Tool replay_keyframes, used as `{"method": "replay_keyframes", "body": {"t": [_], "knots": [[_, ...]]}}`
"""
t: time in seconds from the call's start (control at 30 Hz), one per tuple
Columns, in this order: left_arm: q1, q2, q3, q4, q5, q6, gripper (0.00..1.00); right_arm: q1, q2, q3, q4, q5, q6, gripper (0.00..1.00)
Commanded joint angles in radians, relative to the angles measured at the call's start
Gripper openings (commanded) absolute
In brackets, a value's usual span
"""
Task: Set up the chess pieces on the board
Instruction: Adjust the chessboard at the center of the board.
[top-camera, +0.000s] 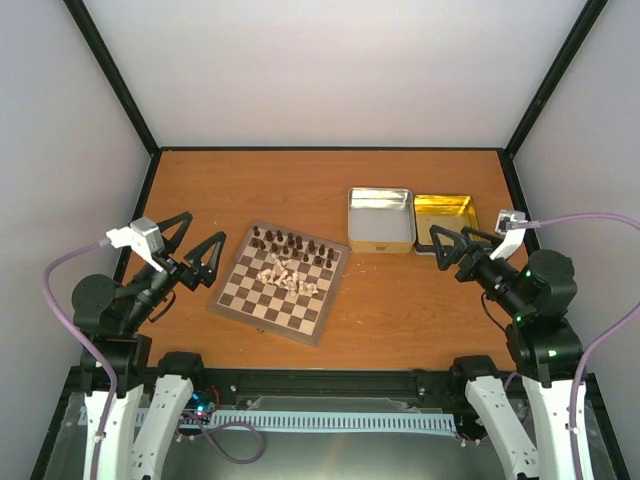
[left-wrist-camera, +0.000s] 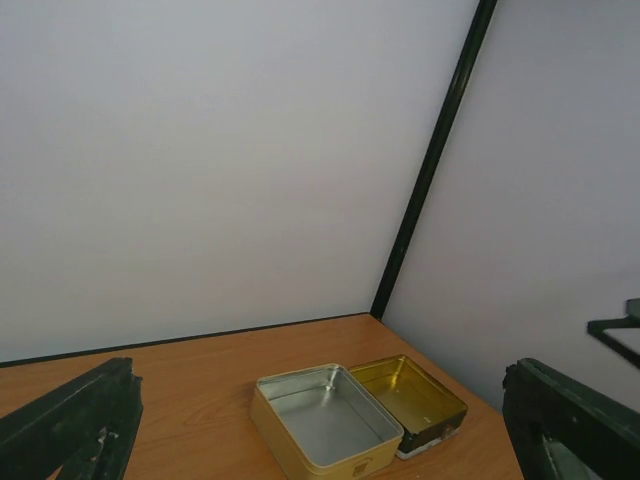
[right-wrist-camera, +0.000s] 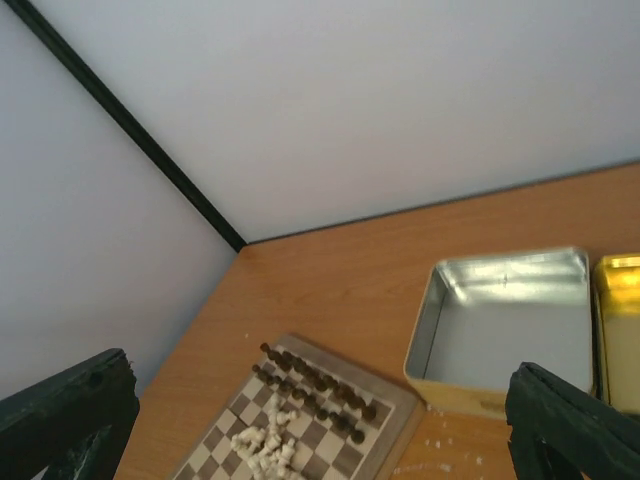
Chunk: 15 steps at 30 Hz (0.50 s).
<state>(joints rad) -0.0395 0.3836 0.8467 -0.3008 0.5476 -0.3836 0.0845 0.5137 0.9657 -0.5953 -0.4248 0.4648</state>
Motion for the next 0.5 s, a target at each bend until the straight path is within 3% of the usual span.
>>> {"method": "replay_keyframes", "body": {"t": [0.0, 0.17, 0.3, 0.37, 0.47], "knots": [[0.013, 0.007, -0.023, 0.043, 0.098, -0.033, 1.00, -0.012, -0.045, -0.128, 0.028, -0.002, 0.181, 1.00], [0.014, -0.022, -0.167, 0.081, 0.201, -0.189, 1.00, -0.013, -0.116, -0.278, 0.160, -0.119, 0.201, 1.00], [0.015, -0.020, -0.256, 0.035, 0.238, -0.259, 1.00, -0.014, -0.112, -0.292, 0.134, -0.111, 0.148, 1.00], [0.016, 0.002, -0.259, -0.050, 0.240, -0.240, 1.00, -0.014, -0.070, -0.283, 0.089, -0.102, 0.132, 0.99], [0.016, 0.039, -0.230, -0.250, 0.118, -0.211, 1.00, -0.014, 0.004, -0.281, 0.049, -0.096, 0.105, 0.95]]}}
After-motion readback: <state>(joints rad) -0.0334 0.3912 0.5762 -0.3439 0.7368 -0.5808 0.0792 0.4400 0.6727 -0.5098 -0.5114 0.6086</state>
